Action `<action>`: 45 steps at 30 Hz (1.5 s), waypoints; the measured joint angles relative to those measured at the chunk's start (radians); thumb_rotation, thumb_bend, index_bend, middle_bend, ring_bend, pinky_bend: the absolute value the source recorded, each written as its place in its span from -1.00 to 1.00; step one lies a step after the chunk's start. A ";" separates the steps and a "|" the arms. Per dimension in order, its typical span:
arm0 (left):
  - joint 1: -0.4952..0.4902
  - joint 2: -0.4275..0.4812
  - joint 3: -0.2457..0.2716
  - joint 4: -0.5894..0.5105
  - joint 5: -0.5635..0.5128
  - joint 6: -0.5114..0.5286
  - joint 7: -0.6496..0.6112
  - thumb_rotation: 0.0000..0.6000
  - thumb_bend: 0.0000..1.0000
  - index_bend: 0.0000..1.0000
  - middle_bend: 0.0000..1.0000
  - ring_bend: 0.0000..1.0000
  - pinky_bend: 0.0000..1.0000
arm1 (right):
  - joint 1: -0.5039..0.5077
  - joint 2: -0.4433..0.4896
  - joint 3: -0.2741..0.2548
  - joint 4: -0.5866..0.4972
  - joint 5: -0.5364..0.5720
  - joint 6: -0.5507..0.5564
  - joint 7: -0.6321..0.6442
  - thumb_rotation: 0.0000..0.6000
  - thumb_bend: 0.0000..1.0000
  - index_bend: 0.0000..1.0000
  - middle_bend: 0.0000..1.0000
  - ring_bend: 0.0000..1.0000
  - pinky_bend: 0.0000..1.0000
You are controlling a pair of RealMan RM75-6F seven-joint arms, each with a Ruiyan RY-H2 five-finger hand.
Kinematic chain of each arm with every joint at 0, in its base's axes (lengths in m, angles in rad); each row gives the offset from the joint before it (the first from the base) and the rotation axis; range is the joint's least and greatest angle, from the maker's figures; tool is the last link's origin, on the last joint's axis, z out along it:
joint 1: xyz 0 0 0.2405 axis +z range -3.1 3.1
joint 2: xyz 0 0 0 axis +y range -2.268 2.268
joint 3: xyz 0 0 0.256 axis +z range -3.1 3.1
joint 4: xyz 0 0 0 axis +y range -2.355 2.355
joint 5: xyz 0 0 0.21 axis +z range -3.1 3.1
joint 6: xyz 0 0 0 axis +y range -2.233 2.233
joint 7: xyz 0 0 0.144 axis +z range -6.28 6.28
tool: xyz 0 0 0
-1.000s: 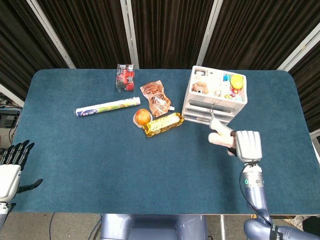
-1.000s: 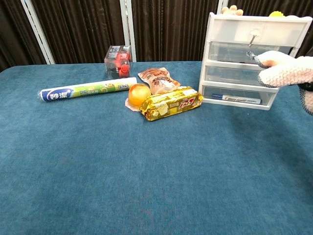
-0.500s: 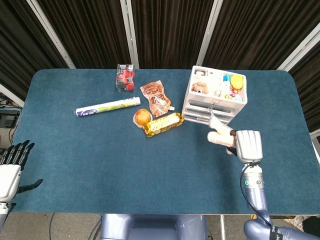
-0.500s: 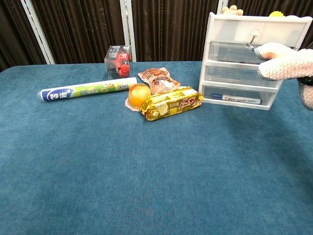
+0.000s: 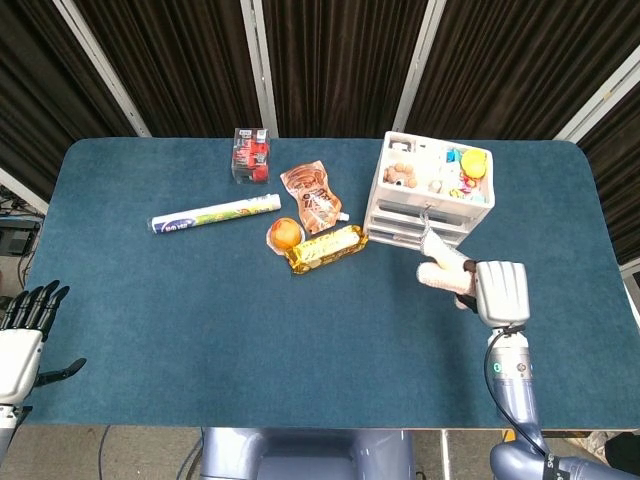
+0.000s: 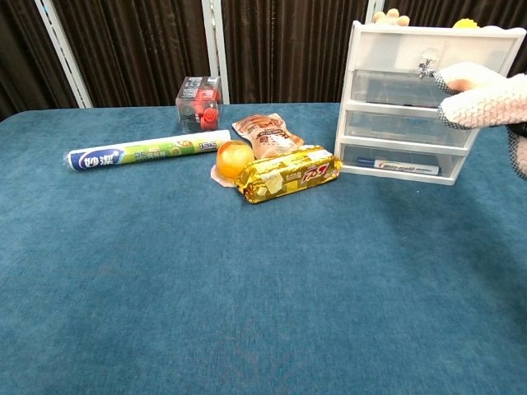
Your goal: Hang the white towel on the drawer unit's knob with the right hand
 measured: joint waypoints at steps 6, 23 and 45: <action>0.000 0.000 0.000 0.001 0.000 -0.001 0.000 1.00 -1.00 -1.00 -1.00 -1.00 -1.00 | 0.002 -0.005 0.002 0.010 0.011 -0.009 -0.003 1.00 -0.06 0.69 1.00 0.98 0.84; -0.002 0.001 0.000 -0.002 -0.005 -0.007 0.001 1.00 -1.00 -1.00 -1.00 -1.00 -1.00 | 0.011 -0.033 0.008 0.075 0.055 -0.046 0.003 1.00 -0.47 0.25 0.71 0.67 0.53; 0.003 0.002 0.004 0.007 0.009 0.007 0.008 1.00 -1.00 -1.00 -1.00 -1.00 -1.00 | -0.109 0.252 -0.176 -0.160 0.058 -0.138 0.009 1.00 -1.00 -1.00 -1.00 -1.00 -0.87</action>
